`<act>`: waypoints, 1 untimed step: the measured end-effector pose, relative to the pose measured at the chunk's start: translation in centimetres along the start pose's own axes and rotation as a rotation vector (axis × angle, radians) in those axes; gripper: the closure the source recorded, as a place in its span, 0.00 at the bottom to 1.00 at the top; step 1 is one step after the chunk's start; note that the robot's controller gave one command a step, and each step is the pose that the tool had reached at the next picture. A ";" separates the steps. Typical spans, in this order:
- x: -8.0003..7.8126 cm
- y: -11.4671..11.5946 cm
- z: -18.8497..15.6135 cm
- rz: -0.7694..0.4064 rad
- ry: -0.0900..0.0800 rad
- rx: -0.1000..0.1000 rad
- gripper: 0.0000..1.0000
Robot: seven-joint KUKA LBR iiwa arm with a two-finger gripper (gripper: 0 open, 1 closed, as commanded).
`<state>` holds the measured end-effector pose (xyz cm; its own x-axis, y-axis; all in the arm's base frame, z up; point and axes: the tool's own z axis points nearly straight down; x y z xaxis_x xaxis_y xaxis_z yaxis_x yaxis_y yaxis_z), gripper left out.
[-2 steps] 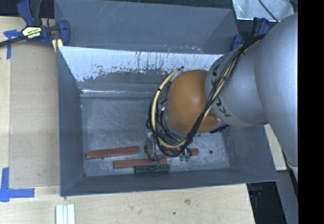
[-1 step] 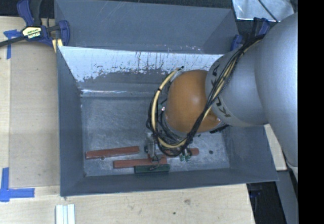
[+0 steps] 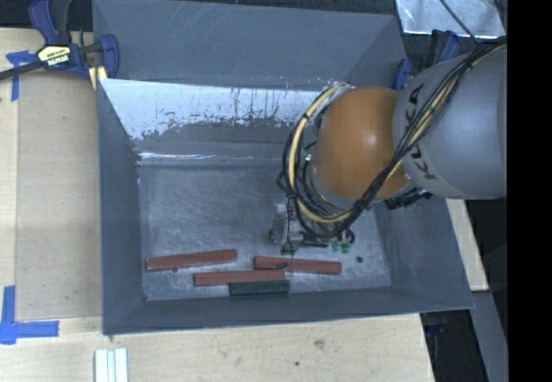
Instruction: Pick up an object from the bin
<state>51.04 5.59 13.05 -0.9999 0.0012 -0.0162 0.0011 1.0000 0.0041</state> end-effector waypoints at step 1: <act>1.8 -7.2 4.6 0.017 0.013 0.005 1.00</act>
Offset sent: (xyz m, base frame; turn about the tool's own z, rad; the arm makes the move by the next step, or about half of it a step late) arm -0.0189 -0.0051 0.1079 0.0667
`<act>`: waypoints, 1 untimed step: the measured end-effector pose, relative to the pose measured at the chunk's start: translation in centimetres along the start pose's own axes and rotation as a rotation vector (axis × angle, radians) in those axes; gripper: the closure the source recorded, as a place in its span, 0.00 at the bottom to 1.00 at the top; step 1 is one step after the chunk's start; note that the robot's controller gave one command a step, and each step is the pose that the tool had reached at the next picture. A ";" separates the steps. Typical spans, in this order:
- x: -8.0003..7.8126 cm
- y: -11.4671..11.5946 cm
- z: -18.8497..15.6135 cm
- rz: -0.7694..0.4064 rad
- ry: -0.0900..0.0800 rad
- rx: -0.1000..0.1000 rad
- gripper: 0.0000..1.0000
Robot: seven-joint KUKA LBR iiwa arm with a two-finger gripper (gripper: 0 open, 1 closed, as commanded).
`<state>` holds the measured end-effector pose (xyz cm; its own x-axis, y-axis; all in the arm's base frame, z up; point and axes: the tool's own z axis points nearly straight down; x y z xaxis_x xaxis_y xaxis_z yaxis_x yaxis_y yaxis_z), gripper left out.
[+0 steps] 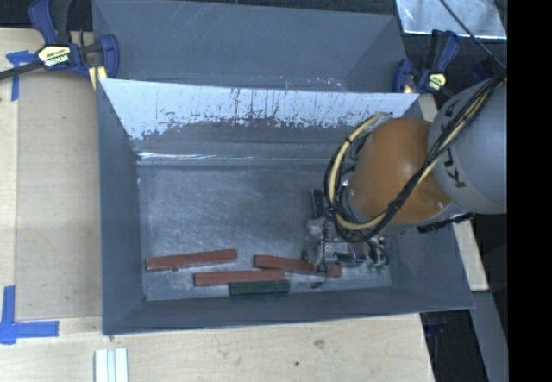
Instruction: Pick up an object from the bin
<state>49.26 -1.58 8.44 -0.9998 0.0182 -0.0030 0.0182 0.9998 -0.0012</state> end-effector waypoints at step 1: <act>0.3 2.4 -5.2 0.020 0.008 0.000 1.00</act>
Offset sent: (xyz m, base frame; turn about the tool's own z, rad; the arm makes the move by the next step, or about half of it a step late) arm 0.0033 -0.0048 -0.0121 -0.0334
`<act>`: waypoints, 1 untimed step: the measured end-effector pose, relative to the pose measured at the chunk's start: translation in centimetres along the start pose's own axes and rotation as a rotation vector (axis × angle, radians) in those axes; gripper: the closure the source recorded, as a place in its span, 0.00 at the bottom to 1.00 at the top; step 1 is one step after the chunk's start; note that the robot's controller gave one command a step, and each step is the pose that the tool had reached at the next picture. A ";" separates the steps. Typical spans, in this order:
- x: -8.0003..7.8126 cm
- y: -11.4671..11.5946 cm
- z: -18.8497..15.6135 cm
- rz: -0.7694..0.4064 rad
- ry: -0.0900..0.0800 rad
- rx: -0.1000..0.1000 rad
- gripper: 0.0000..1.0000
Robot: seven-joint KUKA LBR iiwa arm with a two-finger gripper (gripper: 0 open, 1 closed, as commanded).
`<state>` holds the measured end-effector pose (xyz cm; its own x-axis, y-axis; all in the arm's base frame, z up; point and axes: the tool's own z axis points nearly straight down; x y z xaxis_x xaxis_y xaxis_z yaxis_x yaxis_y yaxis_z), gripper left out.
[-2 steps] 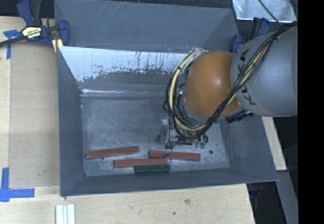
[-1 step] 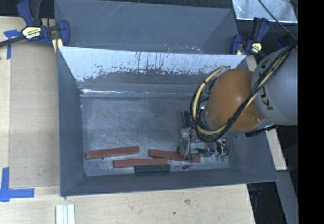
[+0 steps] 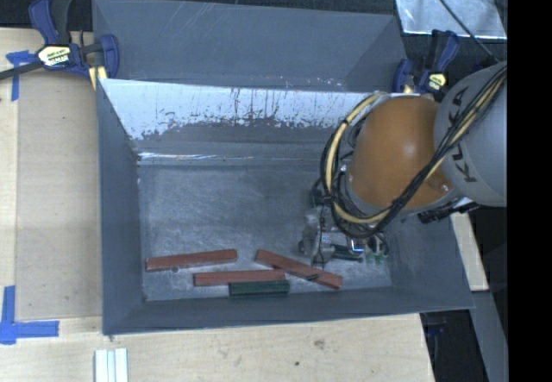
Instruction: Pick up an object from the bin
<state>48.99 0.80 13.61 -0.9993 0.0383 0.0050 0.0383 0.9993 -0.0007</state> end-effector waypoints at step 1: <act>-0.8 -0.9 0.1 -0.025 -0.020 -0.001 1.00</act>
Offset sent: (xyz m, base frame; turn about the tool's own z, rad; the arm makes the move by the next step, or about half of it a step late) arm 0.0155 -0.0416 0.0560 0.0224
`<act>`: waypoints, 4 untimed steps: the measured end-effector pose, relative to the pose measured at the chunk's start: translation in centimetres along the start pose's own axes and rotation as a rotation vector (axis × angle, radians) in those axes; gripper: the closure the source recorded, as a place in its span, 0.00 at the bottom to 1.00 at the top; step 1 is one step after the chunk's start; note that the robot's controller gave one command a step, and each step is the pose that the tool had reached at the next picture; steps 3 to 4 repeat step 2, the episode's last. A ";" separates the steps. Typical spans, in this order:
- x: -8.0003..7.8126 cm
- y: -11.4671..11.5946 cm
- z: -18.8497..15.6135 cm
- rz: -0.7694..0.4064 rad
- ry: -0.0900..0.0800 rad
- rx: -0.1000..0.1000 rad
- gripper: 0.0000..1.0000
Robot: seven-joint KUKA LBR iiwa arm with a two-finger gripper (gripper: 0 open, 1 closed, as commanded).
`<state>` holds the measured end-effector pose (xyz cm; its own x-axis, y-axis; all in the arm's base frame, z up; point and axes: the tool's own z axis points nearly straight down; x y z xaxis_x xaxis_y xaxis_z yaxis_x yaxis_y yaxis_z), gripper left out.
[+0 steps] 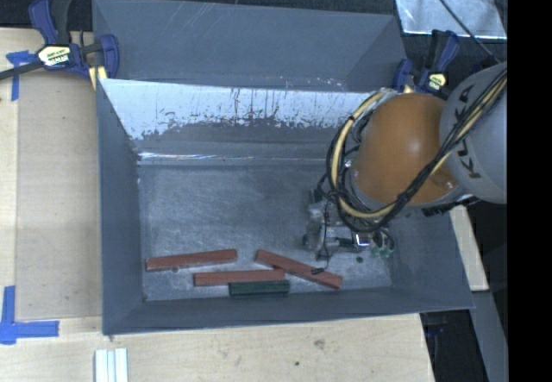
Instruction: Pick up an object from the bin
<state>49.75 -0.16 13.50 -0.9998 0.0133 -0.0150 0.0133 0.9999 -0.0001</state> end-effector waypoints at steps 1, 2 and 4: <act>-0.1 -1.6 -0.8 0.023 0.020 0.000 1.00; 0.3 -0.2 -8.3 0.042 0.017 0.000 1.00; 0.3 -0.2 -8.3 0.042 0.017 0.000 1.00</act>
Offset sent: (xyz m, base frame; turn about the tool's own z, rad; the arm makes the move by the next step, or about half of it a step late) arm -0.0096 0.0115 0.1339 0.0570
